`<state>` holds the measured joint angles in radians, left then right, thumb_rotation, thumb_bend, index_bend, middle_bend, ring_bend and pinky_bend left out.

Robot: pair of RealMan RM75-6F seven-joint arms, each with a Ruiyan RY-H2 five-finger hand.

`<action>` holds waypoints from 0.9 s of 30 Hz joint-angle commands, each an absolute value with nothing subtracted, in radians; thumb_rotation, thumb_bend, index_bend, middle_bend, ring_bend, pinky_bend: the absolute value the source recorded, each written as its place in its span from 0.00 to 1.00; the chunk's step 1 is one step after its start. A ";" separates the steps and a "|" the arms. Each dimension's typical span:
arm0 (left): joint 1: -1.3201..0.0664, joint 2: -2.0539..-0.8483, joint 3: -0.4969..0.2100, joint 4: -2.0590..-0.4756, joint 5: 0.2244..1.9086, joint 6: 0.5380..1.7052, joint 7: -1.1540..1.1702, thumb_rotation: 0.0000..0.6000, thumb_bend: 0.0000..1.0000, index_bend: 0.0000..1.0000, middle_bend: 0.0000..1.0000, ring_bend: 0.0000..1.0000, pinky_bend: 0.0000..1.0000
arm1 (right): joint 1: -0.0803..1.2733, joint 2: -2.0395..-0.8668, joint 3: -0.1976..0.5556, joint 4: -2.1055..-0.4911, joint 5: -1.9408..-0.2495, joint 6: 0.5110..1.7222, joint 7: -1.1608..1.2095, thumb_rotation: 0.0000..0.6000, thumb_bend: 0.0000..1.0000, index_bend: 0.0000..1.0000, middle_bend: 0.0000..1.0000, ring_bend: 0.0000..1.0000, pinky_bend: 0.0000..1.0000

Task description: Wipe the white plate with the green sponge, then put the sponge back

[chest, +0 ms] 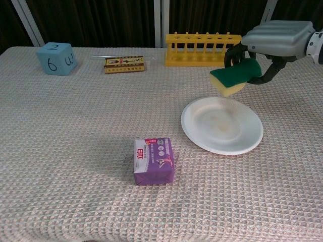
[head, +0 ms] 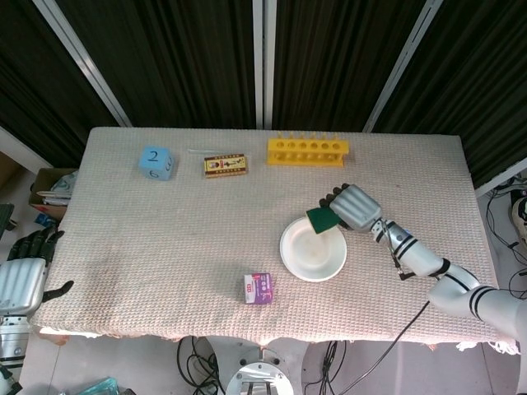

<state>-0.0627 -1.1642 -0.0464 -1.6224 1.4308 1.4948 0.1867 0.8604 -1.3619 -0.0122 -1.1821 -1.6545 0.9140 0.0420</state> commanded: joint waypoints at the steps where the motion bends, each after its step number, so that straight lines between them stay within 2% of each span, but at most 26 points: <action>1: -0.062 -1.168 -0.044 -1.616 1.438 1.498 0.183 1.00 0.09 0.15 0.09 0.10 0.15 | 0.865 -1.311 -0.036 -1.296 -1.666 0.855 -0.100 1.00 0.41 0.53 0.48 0.38 0.43; 16: -0.042 -1.197 -0.039 -1.561 1.442 1.518 0.126 1.00 0.09 0.15 0.09 0.10 0.15 | 0.890 -1.391 -0.030 -1.250 -1.633 0.759 -0.345 1.00 0.44 0.53 0.47 0.38 0.35; 19: -0.041 -1.201 -0.040 -1.550 1.444 1.518 0.115 1.00 0.09 0.15 0.09 0.10 0.15 | 0.897 -1.414 -0.028 -1.237 -1.630 0.746 -0.382 1.00 0.44 0.54 0.47 0.38 0.29; 27: -0.038 -1.210 -0.042 -1.524 1.442 1.517 0.099 1.00 0.09 0.15 0.09 0.10 0.15 | 0.900 -1.454 -0.026 -1.234 -1.663 0.792 -0.447 1.00 0.44 0.55 0.47 0.38 0.20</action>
<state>-0.0382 -1.2097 -0.0413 -1.5246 1.4422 1.5175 0.1005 0.8998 -1.4485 -0.0261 -1.2332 -1.6556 0.7831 -0.4375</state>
